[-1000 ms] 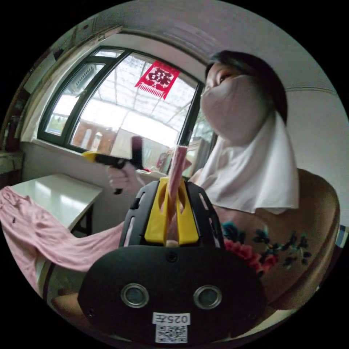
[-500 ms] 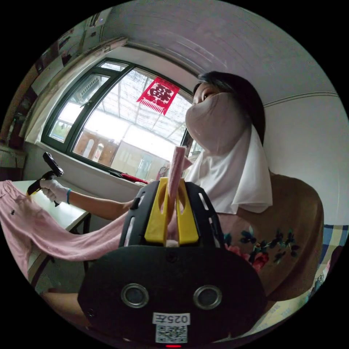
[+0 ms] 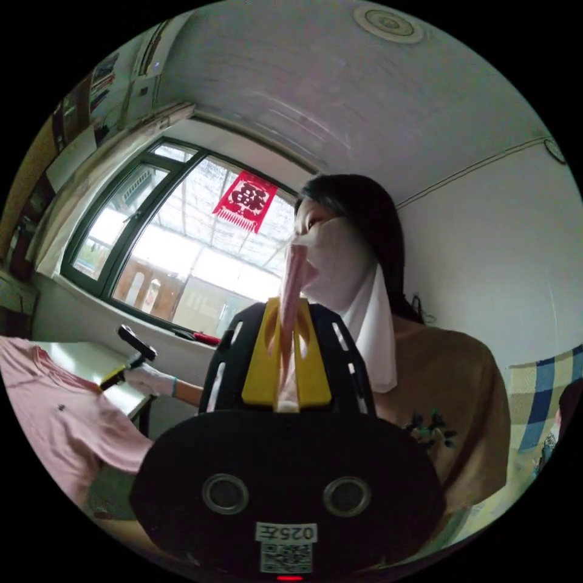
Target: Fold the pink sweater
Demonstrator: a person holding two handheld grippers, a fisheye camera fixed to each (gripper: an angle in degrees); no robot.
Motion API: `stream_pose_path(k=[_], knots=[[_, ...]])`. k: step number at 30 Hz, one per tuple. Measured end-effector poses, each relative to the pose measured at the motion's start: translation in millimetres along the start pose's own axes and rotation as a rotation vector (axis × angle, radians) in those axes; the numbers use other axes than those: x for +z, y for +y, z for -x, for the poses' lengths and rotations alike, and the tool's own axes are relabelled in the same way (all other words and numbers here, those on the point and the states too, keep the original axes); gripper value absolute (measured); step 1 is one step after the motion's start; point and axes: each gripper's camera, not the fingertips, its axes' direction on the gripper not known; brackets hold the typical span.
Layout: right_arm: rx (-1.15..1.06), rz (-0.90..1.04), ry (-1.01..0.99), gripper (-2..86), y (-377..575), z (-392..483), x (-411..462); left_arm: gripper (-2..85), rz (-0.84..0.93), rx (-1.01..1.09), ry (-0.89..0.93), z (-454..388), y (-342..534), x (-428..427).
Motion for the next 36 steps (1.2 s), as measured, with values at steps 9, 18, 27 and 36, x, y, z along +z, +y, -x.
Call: stream_pose_path(k=[9,18,27,36], knots=[[0.090,-0.047,0.035,-0.7,125.9,19.8,-47.0,-1.4,-0.047,0.105,-0.213,-10.8,-111.2,-18.3],[0.201,-0.413,-0.169,7.4,175.9,-7.7,-93.5,-1.3,-0.012,-0.043,0.038,37.8,-164.1,18.0],[0.219,-0.340,-0.268,10.5,25.5,-73.2,-56.2,-1.3,-0.007,-0.073,0.037,2.4,-140.7,46.2],[-0.026,-0.106,-0.097,8.5,-61.8,-62.3,13.6,-1.3,-0.016,-0.032,-0.068,-44.7,-127.6,47.3]])
